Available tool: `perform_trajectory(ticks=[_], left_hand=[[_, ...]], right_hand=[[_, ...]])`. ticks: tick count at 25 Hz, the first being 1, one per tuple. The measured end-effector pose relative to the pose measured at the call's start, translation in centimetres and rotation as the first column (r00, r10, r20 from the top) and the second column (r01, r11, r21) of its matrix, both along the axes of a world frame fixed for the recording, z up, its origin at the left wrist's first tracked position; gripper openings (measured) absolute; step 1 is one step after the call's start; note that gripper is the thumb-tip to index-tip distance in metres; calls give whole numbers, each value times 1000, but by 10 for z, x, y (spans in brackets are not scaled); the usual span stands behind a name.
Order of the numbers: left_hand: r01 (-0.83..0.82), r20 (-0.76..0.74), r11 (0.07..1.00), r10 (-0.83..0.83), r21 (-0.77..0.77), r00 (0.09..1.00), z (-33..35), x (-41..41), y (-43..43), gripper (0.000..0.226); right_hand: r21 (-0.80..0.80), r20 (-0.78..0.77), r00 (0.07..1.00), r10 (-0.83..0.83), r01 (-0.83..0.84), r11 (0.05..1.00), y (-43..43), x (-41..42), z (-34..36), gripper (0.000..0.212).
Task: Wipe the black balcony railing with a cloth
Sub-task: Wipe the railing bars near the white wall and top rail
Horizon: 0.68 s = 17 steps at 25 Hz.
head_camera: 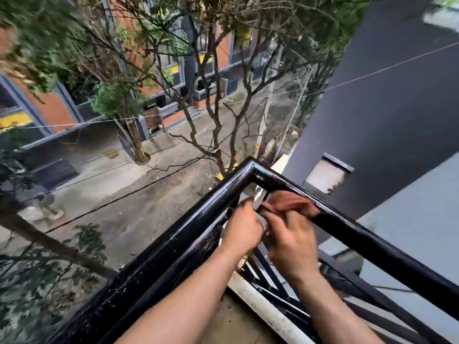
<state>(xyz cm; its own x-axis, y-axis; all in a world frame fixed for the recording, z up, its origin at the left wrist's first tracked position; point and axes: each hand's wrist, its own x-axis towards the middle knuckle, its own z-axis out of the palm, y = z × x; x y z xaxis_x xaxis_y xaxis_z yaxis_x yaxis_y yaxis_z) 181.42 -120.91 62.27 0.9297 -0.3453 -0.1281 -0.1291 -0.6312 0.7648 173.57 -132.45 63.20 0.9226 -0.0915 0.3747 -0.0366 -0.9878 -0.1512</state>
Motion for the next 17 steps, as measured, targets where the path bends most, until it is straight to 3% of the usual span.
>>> perform_trajectory(ticks=[3,7,10,12,15,17], left_hand=[[-129,-51,992,129,12,990,-21,13,10,27],[-223,-56,975,223,-6,973,-30,7,20,33],[-367,-7,927,368,-81,930,-24,1,20,40],[-419,5,900,422,-119,906,-22,2,26,52],[-270,68,949,284,-160,957,-27,-1,29,50],[-114,134,978,138,-173,981,-30,-11,22,48]], right_hand=[[186,-316,949,5,57,981,32,50,-27,71],[68,-407,913,-12,43,997,29,41,-48,83],[181,-476,874,-98,207,962,40,71,-37,56],[168,-498,865,-57,160,973,43,83,-30,50],[9,-443,897,-11,17,1000,9,34,-25,58],[31,-310,934,-177,196,980,-28,-14,-21,53]])
